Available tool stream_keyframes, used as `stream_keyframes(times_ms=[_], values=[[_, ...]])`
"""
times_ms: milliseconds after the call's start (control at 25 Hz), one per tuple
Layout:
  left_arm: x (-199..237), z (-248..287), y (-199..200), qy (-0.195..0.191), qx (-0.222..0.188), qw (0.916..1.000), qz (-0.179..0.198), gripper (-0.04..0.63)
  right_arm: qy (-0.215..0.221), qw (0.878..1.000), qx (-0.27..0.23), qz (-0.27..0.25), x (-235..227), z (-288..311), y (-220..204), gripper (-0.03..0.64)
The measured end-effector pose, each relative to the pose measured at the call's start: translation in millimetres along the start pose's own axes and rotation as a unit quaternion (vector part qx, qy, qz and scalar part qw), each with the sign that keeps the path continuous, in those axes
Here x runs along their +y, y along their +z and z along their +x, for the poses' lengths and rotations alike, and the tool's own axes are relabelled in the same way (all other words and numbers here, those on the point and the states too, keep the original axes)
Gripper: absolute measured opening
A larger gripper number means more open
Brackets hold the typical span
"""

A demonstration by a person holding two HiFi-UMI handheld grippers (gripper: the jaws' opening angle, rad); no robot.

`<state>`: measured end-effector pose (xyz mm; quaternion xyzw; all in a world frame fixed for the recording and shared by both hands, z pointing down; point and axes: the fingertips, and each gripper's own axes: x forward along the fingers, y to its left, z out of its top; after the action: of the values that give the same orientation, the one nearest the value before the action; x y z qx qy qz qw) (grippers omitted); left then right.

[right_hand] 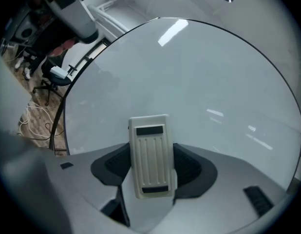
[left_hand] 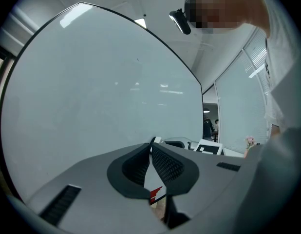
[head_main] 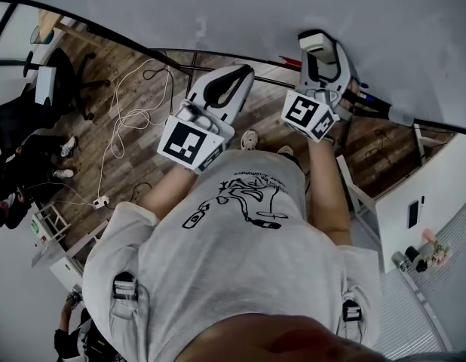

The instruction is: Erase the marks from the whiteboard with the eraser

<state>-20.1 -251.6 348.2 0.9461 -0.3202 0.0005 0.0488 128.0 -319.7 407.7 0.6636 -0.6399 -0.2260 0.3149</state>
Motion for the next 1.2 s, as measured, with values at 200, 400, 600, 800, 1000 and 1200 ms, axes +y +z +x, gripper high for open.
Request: stream_keyframes(times_ms=[200,400,600,800,1000,1200], values=[[0.9,-3.8,-0.5,0.006,0.008,0.9999,-0.004,0.032,0.021,0.998,-0.009,-0.06,44.4,9.3,-3.7,0.265],[1.6,-7.3,-2.8,0.008,0.007,0.9999,-0.003,0.032,0.063,0.993,-0.014,-0.103,76.1,12.4,-8.3,0.265],[-1.6,-6.6,-0.4,0.008,0.005,0.9999,-0.005,0.032,0.069,0.994,-0.012,-0.087,63.3,9.0,-9.8,0.262],[-1.3,-4.6,1.8,0.01,0.001,0.9999,-0.008,0.032,0.025,0.997,-0.008,-0.07,18.1,1.9,-16.7,0.263],[-5.7,-3.7,1.2,0.01,-0.001,0.9999,-0.01,0.032,-0.044,0.999,0.004,-0.013,-51.2,-14.2,-30.4,0.264],[-3.1,-2.9,0.8,0.011,-0.007,0.9999,-0.006,0.032,-0.058,0.998,0.009,0.029,-56.9,-13.7,-29.8,0.264]])
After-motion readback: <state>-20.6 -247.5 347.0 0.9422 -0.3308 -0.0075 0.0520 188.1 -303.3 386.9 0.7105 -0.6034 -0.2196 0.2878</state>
